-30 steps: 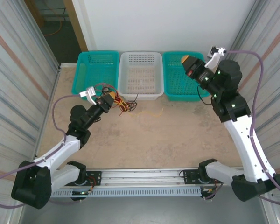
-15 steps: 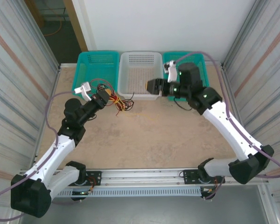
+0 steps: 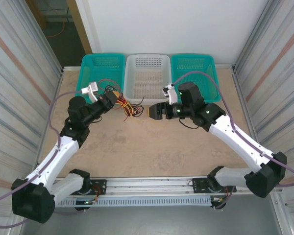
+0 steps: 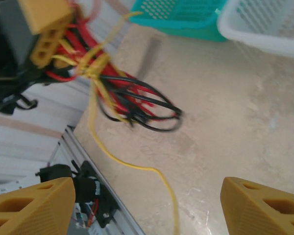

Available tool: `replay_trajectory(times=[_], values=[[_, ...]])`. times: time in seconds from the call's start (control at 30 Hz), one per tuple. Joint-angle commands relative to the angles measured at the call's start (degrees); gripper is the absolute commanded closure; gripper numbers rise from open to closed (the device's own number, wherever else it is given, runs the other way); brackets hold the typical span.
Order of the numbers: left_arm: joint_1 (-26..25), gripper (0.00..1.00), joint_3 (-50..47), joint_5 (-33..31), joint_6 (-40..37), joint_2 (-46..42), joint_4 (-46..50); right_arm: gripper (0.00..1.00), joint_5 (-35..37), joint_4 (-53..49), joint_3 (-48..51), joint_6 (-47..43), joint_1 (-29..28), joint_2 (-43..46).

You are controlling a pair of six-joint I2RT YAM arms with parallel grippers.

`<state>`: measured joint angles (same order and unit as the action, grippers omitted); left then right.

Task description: Untangle the cables

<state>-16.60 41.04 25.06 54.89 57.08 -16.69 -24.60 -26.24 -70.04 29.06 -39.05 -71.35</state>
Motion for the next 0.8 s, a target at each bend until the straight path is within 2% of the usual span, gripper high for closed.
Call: replay_trajectory(times=[0.0,0.07,0.17,0.27,0.4,0.53,0.77], values=[[0.3,1.0,1.6,1.3,0.5,-0.7,0.1,0.38,6.7,-1.4,-4.7,-4.4,-4.1,-2.8],[0.3,1.0,1.3,0.6,1.3,-1.0,0.7,0.52,10.2,3.0,-4.1,-1.9,-7.0,-4.1],[0.4,1.0,1.0,-0.4,2.5,-1.0,1.1,0.59,13.6,9.1,-2.3,1.4,-11.2,-6.4],[0.4,1.0,1.7,-0.7,2.9,-0.6,3.0,0.61,16.8,10.6,-3.3,2.2,-14.9,-9.6],[0.5,1.0,2.5,0.3,2.7,-0.1,2.9,0.63,21.6,7.8,-5.8,1.0,-17.7,-12.3],[0.8,1.0,3.1,0.4,2.9,0.1,2.8,0.64,23.1,6.9,-5.5,1.3,-18.1,-12.3],[1.0,1.0,3.1,0.8,3.3,0.5,2.3,0.76,24.6,6.0,-4.8,1.9,-18.3,-12.1]])
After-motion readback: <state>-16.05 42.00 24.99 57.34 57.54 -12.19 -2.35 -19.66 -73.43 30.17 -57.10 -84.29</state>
